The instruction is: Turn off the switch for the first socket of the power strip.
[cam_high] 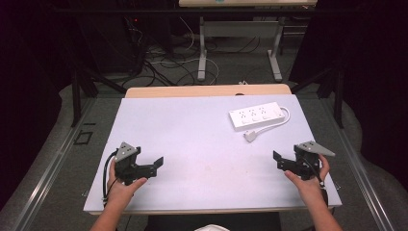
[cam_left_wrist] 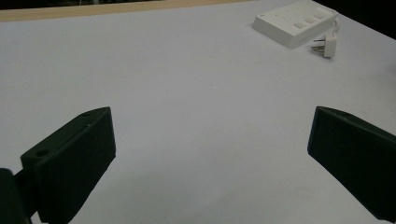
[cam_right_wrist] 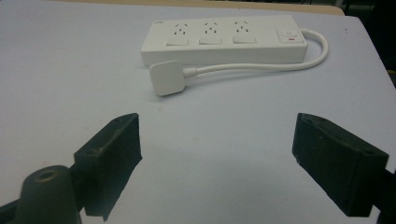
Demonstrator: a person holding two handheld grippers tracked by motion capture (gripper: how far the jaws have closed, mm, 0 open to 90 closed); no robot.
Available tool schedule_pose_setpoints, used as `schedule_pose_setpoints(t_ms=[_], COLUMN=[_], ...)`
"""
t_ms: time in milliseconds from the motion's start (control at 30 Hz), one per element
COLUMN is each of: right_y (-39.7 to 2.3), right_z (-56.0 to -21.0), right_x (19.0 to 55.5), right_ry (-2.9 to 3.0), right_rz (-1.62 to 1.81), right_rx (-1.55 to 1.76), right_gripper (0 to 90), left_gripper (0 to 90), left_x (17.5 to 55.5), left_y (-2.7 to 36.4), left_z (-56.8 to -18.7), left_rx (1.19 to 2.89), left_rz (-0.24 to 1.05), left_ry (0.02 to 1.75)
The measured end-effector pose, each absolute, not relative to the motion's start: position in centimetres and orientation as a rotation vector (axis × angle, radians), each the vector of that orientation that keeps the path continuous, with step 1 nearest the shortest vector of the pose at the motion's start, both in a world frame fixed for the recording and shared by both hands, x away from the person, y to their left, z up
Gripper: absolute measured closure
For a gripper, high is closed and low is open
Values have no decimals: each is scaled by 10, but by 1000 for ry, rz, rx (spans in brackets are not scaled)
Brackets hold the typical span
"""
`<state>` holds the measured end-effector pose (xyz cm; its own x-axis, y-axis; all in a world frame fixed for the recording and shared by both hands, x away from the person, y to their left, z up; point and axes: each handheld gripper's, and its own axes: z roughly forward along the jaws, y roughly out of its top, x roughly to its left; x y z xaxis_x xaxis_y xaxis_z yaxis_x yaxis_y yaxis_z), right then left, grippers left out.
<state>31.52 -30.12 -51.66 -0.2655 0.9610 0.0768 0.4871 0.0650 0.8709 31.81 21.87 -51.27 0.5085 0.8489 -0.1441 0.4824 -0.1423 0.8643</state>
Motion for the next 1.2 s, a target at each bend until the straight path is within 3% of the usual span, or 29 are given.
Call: schedule_pose_setpoints(t_ms=[433, 767, 1200], right_y=[-298, -296, -290], right_z=[-517, -508, -484], right_x=[316, 325, 344], right_ry=[1815, 1841, 1935], right_rz=[1150, 1158, 1116], right_rx=[1428, 1474, 1455], right_gripper=[178, 309, 374], left_gripper=[15, 26, 30], left_x=[316, 314, 314], left_y=[219, 216, 220], left_z=[-513, -512, -511], left_rx=[1777, 1774, 1761], left_rz=[478, 499, 516], left_ry=[1127, 1129, 1141])
